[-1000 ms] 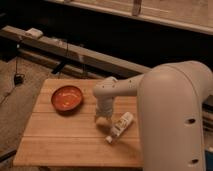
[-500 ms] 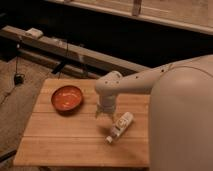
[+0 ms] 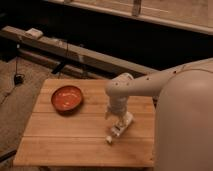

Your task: Place the bottle in the ceramic bowl

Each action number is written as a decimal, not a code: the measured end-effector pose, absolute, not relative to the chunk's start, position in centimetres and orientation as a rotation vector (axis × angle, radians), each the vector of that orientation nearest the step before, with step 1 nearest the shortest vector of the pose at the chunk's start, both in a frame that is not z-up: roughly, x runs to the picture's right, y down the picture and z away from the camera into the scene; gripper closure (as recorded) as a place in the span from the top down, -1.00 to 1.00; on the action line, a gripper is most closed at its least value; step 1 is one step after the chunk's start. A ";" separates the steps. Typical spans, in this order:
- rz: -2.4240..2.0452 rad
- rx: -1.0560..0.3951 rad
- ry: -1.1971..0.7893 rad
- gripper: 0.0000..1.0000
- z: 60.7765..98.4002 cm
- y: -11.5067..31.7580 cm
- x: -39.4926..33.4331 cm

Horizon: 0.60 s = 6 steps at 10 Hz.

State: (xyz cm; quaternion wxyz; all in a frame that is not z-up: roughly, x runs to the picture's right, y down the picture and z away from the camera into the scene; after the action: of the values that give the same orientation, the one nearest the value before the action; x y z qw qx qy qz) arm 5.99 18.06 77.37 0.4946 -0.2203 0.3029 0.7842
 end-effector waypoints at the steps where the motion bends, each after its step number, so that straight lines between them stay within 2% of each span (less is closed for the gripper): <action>1: 1.922 -0.527 0.753 0.30 77.7 18.8 6.9; 6: 1.983 -0.517 0.805 0.28 79.3 21.1 8.8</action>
State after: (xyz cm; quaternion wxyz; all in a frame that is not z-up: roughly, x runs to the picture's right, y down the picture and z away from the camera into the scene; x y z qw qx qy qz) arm 8.83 21.11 79.35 0.4528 -0.2093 0.3258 0.8031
